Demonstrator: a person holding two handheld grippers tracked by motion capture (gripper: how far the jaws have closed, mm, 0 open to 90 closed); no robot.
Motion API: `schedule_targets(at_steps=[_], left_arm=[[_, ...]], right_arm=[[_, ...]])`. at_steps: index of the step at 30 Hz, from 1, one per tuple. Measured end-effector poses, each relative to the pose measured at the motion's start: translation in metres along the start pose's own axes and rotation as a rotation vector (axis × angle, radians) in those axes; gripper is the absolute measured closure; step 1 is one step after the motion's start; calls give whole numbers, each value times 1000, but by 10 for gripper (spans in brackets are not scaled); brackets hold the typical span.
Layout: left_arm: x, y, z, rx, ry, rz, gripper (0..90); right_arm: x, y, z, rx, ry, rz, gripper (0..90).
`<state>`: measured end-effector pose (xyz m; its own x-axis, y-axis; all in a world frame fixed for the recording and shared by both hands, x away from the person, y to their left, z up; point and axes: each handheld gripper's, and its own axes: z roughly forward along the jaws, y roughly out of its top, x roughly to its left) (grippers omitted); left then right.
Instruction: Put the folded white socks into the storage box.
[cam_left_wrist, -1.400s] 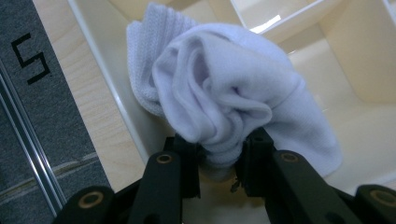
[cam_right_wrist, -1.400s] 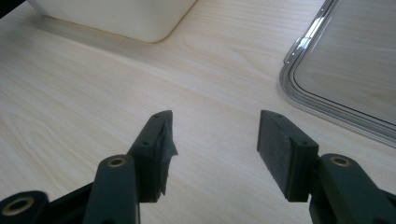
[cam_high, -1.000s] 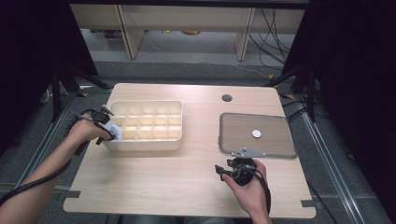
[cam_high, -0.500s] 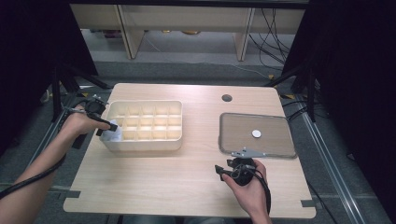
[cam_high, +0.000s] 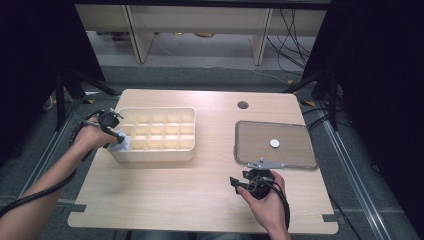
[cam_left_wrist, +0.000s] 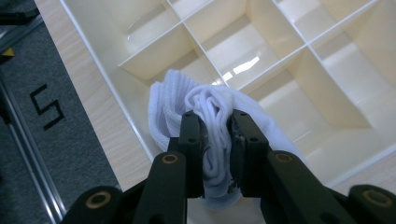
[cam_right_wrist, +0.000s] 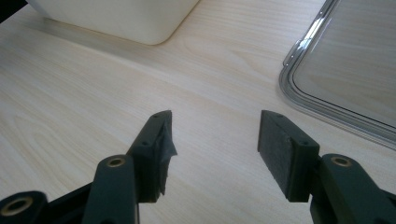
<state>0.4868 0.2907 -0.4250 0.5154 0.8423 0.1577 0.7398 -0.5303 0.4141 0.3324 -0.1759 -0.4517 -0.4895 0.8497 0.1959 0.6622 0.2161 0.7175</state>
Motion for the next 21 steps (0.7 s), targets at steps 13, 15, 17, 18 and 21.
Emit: schedule_targets(at_steps=[13, 15, 17, 18, 21], left_arm=[[-10, 0, 7, 71, 61, 115, 769], [-12, -1, 7, 75, 76, 114, 769], [-14, 0, 9, 88, 83, 121, 771], [-15, 0, 9, 107, 88, 131, 771], [-15, 1, 11, 121, 85, 136, 774]], right_arm=[[-1, 1, 0, -8, 0, -33, 458], [0, 1, -1, -3, -3, -8, 458], [0, 1, -1, -2, -4, -9, 458], [0, 1, 0, -4, -1, -11, 458], [0, 1, -1, -2, -1, -10, 458]])
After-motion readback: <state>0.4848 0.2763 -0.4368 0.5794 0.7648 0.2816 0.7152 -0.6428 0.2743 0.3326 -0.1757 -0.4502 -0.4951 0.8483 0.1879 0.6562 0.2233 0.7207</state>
